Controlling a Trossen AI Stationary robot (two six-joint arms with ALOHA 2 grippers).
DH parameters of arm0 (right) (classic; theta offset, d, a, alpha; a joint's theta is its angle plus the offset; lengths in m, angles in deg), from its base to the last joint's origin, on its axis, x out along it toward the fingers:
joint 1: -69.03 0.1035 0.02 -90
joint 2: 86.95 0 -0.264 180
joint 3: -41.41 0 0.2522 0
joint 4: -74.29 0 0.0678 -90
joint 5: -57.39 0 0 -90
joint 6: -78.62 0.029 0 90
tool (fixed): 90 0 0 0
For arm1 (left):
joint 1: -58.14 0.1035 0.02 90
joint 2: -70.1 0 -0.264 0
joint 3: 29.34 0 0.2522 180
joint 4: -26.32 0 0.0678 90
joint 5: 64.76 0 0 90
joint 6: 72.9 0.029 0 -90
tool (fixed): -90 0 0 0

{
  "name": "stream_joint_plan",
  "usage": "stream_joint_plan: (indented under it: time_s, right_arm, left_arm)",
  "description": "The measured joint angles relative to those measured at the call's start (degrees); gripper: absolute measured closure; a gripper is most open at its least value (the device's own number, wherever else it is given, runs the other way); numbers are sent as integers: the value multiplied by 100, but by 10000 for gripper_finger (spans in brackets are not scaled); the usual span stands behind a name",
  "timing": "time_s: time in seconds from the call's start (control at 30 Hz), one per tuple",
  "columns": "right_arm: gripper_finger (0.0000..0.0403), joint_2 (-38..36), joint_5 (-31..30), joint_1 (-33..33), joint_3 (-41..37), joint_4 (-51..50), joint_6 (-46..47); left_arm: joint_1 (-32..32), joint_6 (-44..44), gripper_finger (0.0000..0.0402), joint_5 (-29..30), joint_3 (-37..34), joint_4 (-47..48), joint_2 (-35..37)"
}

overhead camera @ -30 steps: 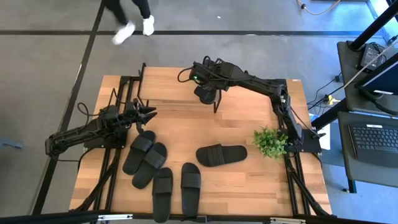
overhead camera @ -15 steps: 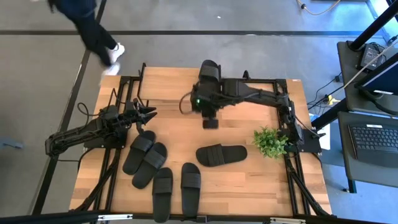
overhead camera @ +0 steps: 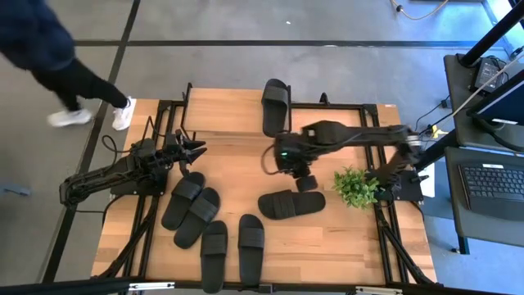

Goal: Pick and place slides into the shelf
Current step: Put the black slipper on the shelf

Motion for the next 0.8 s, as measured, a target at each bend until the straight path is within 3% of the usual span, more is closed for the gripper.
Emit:
stream_joint_plan:
  time_s: [0.2, 0.37, 0.6, 0.8]
  right_arm:
    - [273, -1654, -5, 0, -2432, 2383, 12]
    - [273, -2378, -7, 16, -4012, 3837, 84]
    - [273, -2479, 2, 120, -5356, 5174, -200]
    - [273, -2440, 35, 488, -6011, 5530, -1302]
  left_arm:
    - [-2, 1, 273, 0, 0, 2, 0]
    - [-2, 1, 273, 2, -2, 2, 0]
    - [-2, 1, 273, 1, 0, 2, 0]
    - [-2, -2, 273, 2, -1, 1, 0]
